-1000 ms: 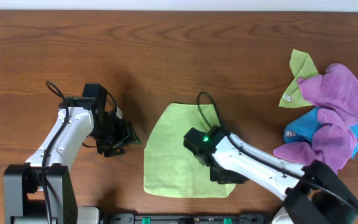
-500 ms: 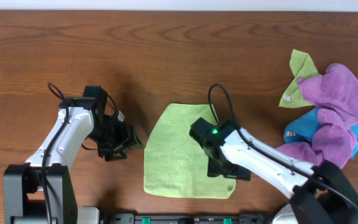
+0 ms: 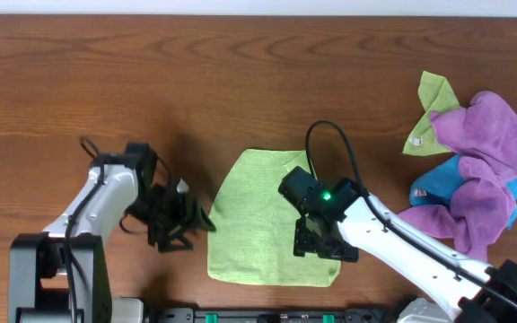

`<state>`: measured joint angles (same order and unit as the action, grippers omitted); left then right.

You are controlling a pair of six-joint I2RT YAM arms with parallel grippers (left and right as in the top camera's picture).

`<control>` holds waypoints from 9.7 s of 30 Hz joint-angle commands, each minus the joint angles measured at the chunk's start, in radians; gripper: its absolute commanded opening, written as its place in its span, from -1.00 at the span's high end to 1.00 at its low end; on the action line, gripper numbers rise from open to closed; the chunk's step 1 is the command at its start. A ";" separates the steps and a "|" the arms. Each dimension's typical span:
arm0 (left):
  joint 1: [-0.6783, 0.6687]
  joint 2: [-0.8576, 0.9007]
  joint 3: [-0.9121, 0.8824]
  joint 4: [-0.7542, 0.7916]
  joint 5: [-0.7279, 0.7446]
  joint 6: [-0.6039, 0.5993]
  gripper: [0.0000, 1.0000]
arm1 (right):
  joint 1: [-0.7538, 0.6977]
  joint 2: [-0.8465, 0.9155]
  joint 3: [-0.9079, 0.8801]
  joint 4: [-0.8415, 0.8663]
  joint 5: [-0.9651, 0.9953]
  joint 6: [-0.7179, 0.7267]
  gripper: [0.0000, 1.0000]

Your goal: Fold the cloth

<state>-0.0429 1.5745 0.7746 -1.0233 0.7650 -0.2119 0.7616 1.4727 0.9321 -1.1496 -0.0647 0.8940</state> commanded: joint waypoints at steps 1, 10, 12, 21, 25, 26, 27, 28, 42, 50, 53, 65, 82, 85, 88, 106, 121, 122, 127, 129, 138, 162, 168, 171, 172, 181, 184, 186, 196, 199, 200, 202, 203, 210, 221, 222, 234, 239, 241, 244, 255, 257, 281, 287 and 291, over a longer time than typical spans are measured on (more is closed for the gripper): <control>0.003 -0.006 -0.082 0.038 0.092 0.025 -0.29 | -0.009 -0.027 0.000 0.005 -0.019 -0.013 -0.44; 0.003 -0.006 -0.168 0.138 0.115 0.021 -0.31 | -0.010 -0.048 0.000 0.005 -0.026 -0.020 -0.43; 0.003 -0.006 -0.196 0.171 0.111 0.010 -0.31 | -0.010 -0.050 0.000 0.005 -0.036 -0.020 -0.43; 0.003 -0.006 -0.270 0.325 0.093 -0.087 -0.31 | -0.010 -0.087 0.000 0.005 -0.042 -0.021 -0.43; -0.002 -0.006 -0.285 0.402 0.095 -0.147 -0.30 | -0.010 -0.091 0.000 0.005 -0.041 -0.033 -0.43; -0.008 -0.006 -0.291 0.420 0.101 -0.159 -0.30 | -0.010 -0.091 0.000 0.005 -0.041 -0.035 -0.43; -0.017 -0.006 -0.296 0.435 0.101 -0.172 -0.30 | -0.010 -0.091 0.000 0.005 -0.041 -0.036 -0.43; -0.026 -0.006 -0.300 0.445 0.101 -0.183 -0.30 | -0.010 -0.091 0.000 0.005 -0.041 -0.036 -0.43; -0.108 -0.006 -0.283 0.573 0.101 -0.260 0.88 | -0.010 -0.091 -0.007 0.014 -0.004 -0.092 -0.38; -0.108 -0.006 -0.247 0.572 0.117 -0.259 0.88 | -0.044 -0.091 -0.137 0.036 0.046 -0.097 -0.35; -0.108 -0.006 -0.247 0.572 0.119 -0.259 0.88 | -0.073 -0.091 -0.198 0.088 0.026 -0.095 -0.33; -0.108 -0.006 -0.247 0.572 0.150 -0.260 0.88 | -0.093 -0.091 -0.328 0.269 -0.079 -0.079 -0.04; -0.107 -0.043 0.105 0.513 0.088 -0.264 0.88 | -0.232 -0.132 -0.065 0.384 -0.029 -0.278 0.97; -0.107 -0.043 0.209 0.516 -0.012 -0.283 0.88 | -0.330 -0.131 -0.019 0.482 -0.029 -0.348 0.97; -0.107 -0.043 0.280 0.597 -0.103 -0.329 0.88 | -0.434 -0.113 0.016 0.620 -0.060 -0.405 0.97; -0.074 0.205 0.593 1.043 -0.169 -0.517 0.88 | -0.529 0.267 0.533 0.767 0.008 -0.628 0.98; -0.038 0.230 0.745 0.317 -0.136 -0.106 0.88 | -0.518 0.280 0.634 0.276 -0.007 -0.656 0.97; -0.038 0.230 0.733 0.260 -0.150 -0.080 0.88 | -0.513 0.280 0.619 0.229 -0.011 -0.656 0.97; -0.041 0.230 0.614 0.153 -0.119 -0.023 0.88 | -0.499 0.280 0.492 0.151 -0.068 -0.638 0.97; -0.051 0.230 0.510 0.151 -0.061 -0.013 0.88 | -0.499 0.280 0.420 0.139 -0.087 -0.628 0.97; -0.103 0.230 0.314 0.088 -0.039 0.026 0.88 | -0.470 0.274 0.296 0.063 -0.101 -0.577 0.97; -0.038 0.123 0.299 0.285 -0.119 -0.132 0.88 | -0.463 0.233 0.180 0.431 -0.029 -0.513 0.97; -0.038 0.123 0.299 0.431 -0.172 -0.180 0.88 | -0.463 0.233 0.180 0.605 0.044 -0.513 0.97; -0.038 0.123 0.299 0.515 -0.195 -0.229 0.88 | -0.463 0.234 0.180 0.690 0.068 -0.528 0.97; -0.042 0.123 0.299 0.542 -0.209 -0.239 0.88 | -0.463 0.234 0.180 0.717 0.078 -0.539 0.97; -0.050 0.127 0.299 0.695 -0.336 -0.311 0.88 | -0.463 0.282 0.180 0.859 0.143 -0.574 0.97; -0.058 0.146 0.299 0.737 -0.344 -0.328 0.88 | -0.463 0.321 0.180 0.894 0.143 -0.574 0.97; -0.076 0.169 0.300 0.752 -0.355 -0.340 0.88 | -0.463 0.348 0.180 0.911 0.143 -0.574 0.97; -0.089 0.193 0.301 0.775 -0.383 -0.347 0.88 | -0.463 0.381 0.180 0.976 0.143 -0.578 -0.27; -0.089 0.192 0.316 0.777 -0.383 -0.346 0.88 | -0.463 0.373 0.180 0.954 0.139 -0.577 -0.72; -0.089 0.192 0.325 0.777 -0.383 -0.346 0.87 | -0.463 0.364 0.180 0.942 0.138 -0.576 -0.89; -0.089 0.192 0.348 0.776 -0.379 -0.346 0.79 | -0.463 0.337 0.180 0.917 0.137 -0.559 -0.97; -0.089 0.192 0.365 0.774 -0.373 -0.346 0.75 | -0.463 0.313 0.180 0.900 0.136 -0.541 -0.99; -0.128 0.192 0.431 0.815 -0.343 -0.372 0.69 | -0.464 0.177 0.180 0.910 0.145 -0.525 -0.89; -0.238 0.331 0.431 0.910 -0.439 -0.380 0.78 | -0.532 0.370 0.200 1.162 0.013 -0.532 -0.62; -0.238 0.340 0.431 0.909 -0.448 -0.380 0.78 | -0.541 0.393 0.210 1.170 -0.003 -0.536 -0.62; -0.238 0.400 0.431 0.901 -0.463 -0.384 0.81 | -0.591 0.574 0.370 1.155 -0.103 -0.535 -0.49; -0.238 0.400 0.431 0.896 -0.470 -0.384 0.81 | -0.593 0.589 0.371 1.155 -0.122 -0.535 -0.43; -0.238 0.400 0.431 0.896 -0.470 -0.384 0.81 | -0.595 0.597 0.372 1.154 -0.139 -0.535 -0.42; -0.238 0.400 0.431 0.893 -0.469 -0.388 0.82 | -0.599 0.613 0.375 1.153 -0.171 -0.535 -0.42; -0.238 0.400 0.431 0.885 -0.469 -0.388 0.83 | -0.599 0.610 0.377 1.032 -0.284 -0.570 -0.43; -0.238 0.400 0.431 0.874 -0.469 -0.388 0.83 | -0.600 0.595 0.377 0.995 -0.283 -0.597 -0.42; -0.238 0.400 0.431 0.871 -0.469 -0.396 0.84 | -0.553 0.386 0.411 0.785 -0.206 -0.810 -0.39; -0.238 0.400 0.431 0.871 -0.469 -0.398 0.86 | -0.502 0.428 0.413 0.871 -0.205 -0.793 0.05; -0.238 0.400 0.431 0.870 -0.469 -0.399 0.88 | -0.470 0.481 0.414 0.907 -0.205 -0.760 0.71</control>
<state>-0.2825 1.9652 1.1866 -0.1528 0.3096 -0.6060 0.2756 1.9205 1.3277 -0.2501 -0.2642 0.1223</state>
